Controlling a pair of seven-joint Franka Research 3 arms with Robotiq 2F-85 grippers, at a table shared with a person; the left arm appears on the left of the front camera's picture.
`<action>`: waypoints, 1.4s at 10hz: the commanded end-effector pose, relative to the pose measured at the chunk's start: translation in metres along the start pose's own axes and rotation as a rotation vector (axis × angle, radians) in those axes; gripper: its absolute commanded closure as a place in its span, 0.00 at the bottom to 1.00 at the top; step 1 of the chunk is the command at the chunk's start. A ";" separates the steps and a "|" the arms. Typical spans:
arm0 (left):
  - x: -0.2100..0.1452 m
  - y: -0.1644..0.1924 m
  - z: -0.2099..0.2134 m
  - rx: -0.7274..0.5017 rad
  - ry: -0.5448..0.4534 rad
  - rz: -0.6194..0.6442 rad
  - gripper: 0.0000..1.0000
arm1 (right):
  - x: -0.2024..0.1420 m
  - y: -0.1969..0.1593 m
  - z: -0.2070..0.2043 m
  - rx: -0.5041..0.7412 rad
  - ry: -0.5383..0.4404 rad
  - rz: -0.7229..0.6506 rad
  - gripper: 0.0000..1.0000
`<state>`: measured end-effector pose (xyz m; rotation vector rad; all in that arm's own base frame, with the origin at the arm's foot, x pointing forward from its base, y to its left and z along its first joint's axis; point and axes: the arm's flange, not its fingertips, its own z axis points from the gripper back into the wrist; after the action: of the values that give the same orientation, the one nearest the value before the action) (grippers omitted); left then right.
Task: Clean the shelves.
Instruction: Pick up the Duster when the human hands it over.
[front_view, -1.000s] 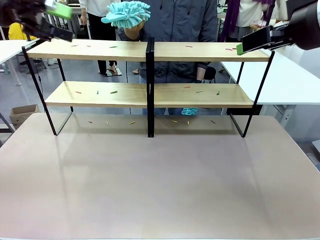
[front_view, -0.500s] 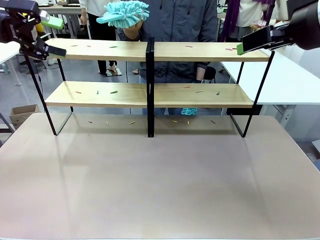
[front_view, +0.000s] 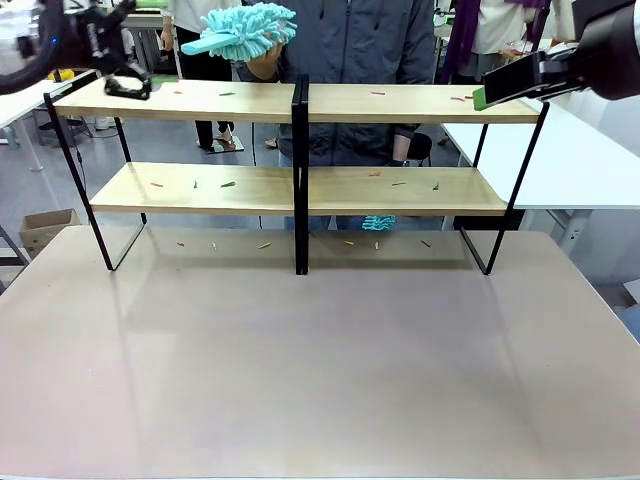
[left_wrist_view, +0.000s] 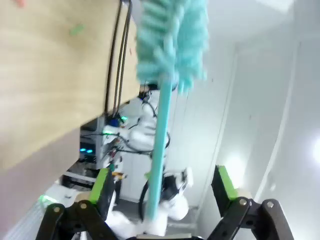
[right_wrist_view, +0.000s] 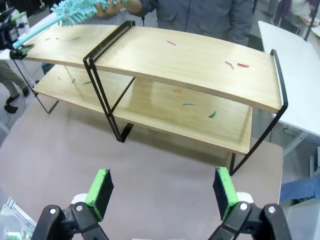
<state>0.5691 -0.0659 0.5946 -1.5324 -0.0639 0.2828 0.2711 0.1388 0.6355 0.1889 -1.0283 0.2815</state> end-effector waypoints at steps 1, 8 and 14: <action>0.001 -0.020 -0.022 0.032 -0.039 0.002 0.00 | 0.001 -0.001 0.000 0.002 -0.002 -0.003 0.00; -0.001 -0.008 -0.034 0.059 -0.102 -0.065 0.60 | 0.001 -0.001 0.000 0.002 -0.002 -0.003 0.00; 0.001 -0.008 -0.033 0.058 -0.124 -0.078 1.00 | 0.001 -0.001 0.000 0.002 -0.002 -0.003 0.00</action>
<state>0.5854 -0.0983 0.6043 -1.4499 -0.1841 0.3141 0.2711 0.1388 0.6354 0.1889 -1.0282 0.2816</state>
